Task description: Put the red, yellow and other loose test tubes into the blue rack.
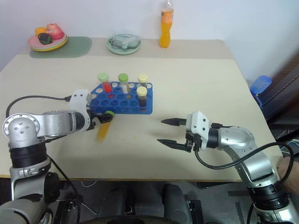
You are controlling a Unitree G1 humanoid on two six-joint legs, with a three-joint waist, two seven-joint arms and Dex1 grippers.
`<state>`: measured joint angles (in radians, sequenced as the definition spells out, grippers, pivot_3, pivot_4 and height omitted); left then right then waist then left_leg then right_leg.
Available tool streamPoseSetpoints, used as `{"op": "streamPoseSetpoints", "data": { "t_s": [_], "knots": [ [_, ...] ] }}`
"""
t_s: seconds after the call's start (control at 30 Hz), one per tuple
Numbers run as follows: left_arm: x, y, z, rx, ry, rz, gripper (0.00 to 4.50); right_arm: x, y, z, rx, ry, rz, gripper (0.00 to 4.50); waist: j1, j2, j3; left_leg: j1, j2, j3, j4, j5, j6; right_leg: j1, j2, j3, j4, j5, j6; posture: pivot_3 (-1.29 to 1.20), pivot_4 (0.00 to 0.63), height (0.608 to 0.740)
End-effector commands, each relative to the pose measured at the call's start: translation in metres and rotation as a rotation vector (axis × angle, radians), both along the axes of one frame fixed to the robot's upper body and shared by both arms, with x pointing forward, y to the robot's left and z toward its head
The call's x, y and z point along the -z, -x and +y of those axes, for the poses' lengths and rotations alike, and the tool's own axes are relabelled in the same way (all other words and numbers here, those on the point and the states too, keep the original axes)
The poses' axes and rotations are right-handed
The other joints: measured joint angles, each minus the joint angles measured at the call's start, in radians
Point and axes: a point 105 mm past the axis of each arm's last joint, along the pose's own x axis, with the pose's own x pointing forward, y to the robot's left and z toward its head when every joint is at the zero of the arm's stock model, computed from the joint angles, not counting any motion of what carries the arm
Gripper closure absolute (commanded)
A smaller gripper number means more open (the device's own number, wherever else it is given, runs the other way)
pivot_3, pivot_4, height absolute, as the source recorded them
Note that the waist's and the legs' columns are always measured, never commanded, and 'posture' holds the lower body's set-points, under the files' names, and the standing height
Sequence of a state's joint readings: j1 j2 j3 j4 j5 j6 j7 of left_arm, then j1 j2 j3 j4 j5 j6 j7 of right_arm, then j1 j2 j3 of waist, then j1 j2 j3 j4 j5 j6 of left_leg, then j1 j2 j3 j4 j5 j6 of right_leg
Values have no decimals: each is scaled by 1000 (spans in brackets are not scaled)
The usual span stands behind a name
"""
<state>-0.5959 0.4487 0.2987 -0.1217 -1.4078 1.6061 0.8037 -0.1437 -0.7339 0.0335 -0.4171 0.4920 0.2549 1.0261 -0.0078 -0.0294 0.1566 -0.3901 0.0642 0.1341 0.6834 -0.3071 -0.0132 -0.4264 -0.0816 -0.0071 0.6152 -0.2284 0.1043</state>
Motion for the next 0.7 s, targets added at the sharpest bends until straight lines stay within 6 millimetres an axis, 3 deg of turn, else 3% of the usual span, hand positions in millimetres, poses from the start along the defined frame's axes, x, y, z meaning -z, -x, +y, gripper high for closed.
{"op": "streamPoseSetpoints", "data": {
  "t_s": [0.03,0.1,0.2,0.4,0.7],
  "knots": [
    [-6,-4,-4,11,-3,-3,0,-13,3,3,-7,-12,-57,1451,0,0,0,0,0,0,0,0,0,0,0,0,0,0,0,0,150,740],
    [-3,-5,-4,10,-13,17,0,-13,4,3,-3,-11,-57,1451,0,0,0,0,0,0,0,0,0,0,0,0,0,0,0,0,150,740],
    [0,-7,-4,8,-34,41,828,-14,3,3,6,-11,-60,1411,0,0,0,0,0,0,0,0,0,0,0,0,0,0,0,0,150,740],
    [0,-11,-7,-5,-17,52,3636,-15,3,4,14,-11,-61,1411,-1,0,0,0,0,0,0,0,0,0,0,0,0,0,0,0,150,740],
    [-9,-1,2,5,0,14,3748,-14,-3,8,-1,-12,-68,1411,-5,0,0,0,0,0,0,0,0,0,0,0,0,0,0,0,150,740]
  ]
}}
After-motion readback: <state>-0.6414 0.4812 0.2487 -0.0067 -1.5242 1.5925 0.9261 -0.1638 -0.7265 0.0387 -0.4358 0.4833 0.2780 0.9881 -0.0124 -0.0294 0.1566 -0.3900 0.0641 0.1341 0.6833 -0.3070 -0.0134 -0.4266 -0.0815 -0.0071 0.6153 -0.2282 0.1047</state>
